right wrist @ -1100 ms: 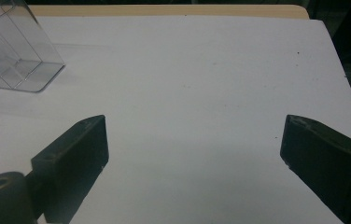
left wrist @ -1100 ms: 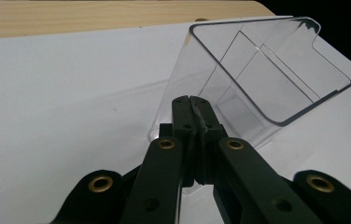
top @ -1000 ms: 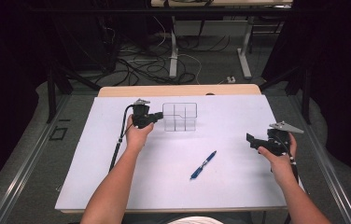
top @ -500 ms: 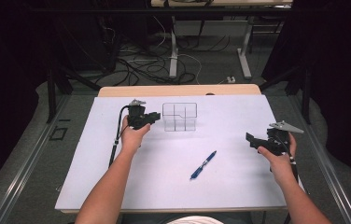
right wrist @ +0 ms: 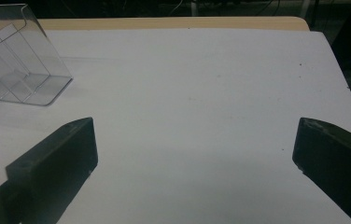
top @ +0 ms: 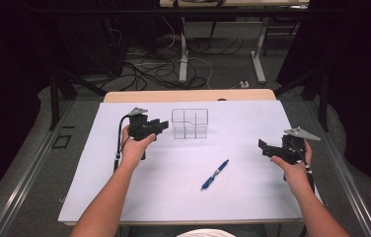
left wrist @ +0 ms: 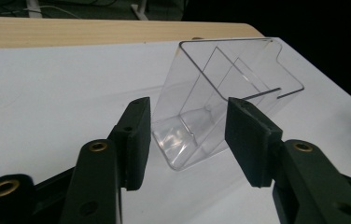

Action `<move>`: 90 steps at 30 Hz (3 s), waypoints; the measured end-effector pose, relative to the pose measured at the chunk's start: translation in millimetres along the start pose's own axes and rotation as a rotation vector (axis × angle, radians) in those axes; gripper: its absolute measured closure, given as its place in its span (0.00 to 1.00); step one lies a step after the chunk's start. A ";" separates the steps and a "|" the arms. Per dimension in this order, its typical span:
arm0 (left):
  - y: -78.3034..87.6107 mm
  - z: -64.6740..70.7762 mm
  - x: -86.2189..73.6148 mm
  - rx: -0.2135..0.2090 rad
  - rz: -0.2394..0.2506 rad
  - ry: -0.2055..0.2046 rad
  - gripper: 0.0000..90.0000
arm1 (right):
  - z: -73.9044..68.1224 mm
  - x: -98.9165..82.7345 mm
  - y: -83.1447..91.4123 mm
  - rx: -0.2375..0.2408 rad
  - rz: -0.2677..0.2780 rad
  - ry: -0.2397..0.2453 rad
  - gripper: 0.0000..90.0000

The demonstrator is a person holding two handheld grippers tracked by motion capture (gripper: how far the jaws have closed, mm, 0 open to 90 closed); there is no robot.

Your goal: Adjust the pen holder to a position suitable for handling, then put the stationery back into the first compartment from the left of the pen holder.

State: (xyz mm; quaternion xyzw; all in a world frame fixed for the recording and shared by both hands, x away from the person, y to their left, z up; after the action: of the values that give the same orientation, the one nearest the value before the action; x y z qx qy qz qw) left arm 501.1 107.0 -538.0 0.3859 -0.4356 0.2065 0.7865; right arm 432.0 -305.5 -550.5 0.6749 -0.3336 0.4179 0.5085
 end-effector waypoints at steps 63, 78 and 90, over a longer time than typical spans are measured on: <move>-7.0 102.0 -48.1 -0.147 -0.104 -0.161 0.28 | -3.6 2.5 3.5 0.032 -0.003 0.036 0.01; -20.8 124.0 -59.4 -0.155 -0.124 -0.236 0.33 | -2.2 3.6 5.3 0.021 0.006 0.038 0.01; -30.3 139.5 -76.0 -0.184 -0.214 -0.227 0.39 | -2.5 3.4 5.0 0.023 0.006 0.036 0.01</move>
State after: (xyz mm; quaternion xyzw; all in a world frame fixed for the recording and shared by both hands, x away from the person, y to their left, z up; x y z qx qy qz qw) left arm 407.0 -20.6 -570.1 0.3774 -0.4949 0.0361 0.7819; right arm 428.5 -304.5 -545.1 0.6722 -0.3217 0.4353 0.5052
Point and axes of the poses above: each handheld gripper's, and its own axes: y roughly backward along the jaws, x roughly out of its top, z roughly to its right, the point moved 7 cm from there along -y, roughly forward along the jaws, and after that the axes turned 4 degrees about z, right-handed, at the moved point
